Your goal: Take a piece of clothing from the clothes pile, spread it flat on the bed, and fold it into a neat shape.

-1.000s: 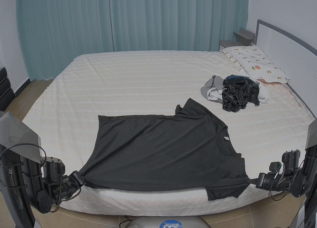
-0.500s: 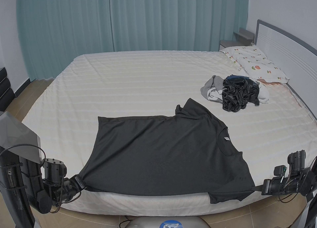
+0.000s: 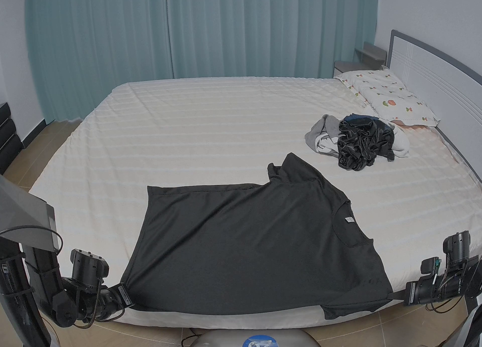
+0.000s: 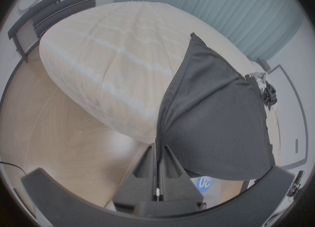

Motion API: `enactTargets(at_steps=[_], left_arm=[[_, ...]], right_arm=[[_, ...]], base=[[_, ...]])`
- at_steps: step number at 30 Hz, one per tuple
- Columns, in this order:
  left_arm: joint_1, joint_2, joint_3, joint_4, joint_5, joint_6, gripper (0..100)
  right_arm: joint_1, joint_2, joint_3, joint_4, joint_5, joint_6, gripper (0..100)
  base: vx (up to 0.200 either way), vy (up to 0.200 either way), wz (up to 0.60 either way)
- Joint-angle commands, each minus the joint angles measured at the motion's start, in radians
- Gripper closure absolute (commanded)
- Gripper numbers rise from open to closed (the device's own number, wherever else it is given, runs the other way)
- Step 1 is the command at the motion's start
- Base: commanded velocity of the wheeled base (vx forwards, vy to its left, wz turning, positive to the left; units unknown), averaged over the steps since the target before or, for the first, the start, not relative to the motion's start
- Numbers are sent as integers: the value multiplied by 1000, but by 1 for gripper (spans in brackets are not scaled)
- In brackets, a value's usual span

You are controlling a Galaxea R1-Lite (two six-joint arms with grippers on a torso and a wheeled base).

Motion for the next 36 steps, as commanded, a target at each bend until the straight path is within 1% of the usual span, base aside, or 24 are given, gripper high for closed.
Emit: enactTargets(at_steps=[1, 8, 10, 13, 16, 18, 20, 23, 26, 29, 33, 36], left_arm=[[-30, -105, 16, 75, 3, 33, 100], [-42, -100, 16, 143, 4, 52, 100], [-47, -100, 16, 192, 16, 75, 100], [-64, -106, 16, 232, 18, 78, 100], [-76, -106, 16, 239, 16, 78, 100], [-76, -109, 15, 227, 16, 78, 100], [-68, -126, 7, 193, 16, 73, 100], [-36, -151, -16, 130, 7, 65, 100], [-7, -155, -56, 120, 7, 64, 100], [41, -166, -127, 121, -2, 49, 100], [44, -154, -203, 130, -46, -48, 100], [44, -138, -237, 132, -50, -60, 100]], right_arm=[[-10, -50, 18, 53, -1, -37, 100], [-25, -90, 18, 130, -4, -85, 100], [-32, -105, 18, 159, -4, -102, 100], [-36, -117, 18, 183, -1, -120, 100], [-39, -133, 18, 171, 1, -119, 100], [-39, -145, 15, 168, 6, -114, 100], [-41, -165, -5, 166, 24, -111, 100], [-59, -185, -54, 168, 78, -89, 100], [-61, -188, -104, 174, 96, -51, 100], [-59, -171, -169, 176, 104, 3, 100], [-55, -119, -262, 179, 122, 53, 100], [-53, -70, -312, 177, 122, 58, 100]], base=[[0, 0, 0], [0, 0, 0], [0, 0, 0], [0, 0, 0], [0, 0, 0], [0, 0, 0], [0, 0, 0], [0, 0, 0], [0, 0, 0], [0, 0, 0], [0, 0, 0], [0, 0, 0]])
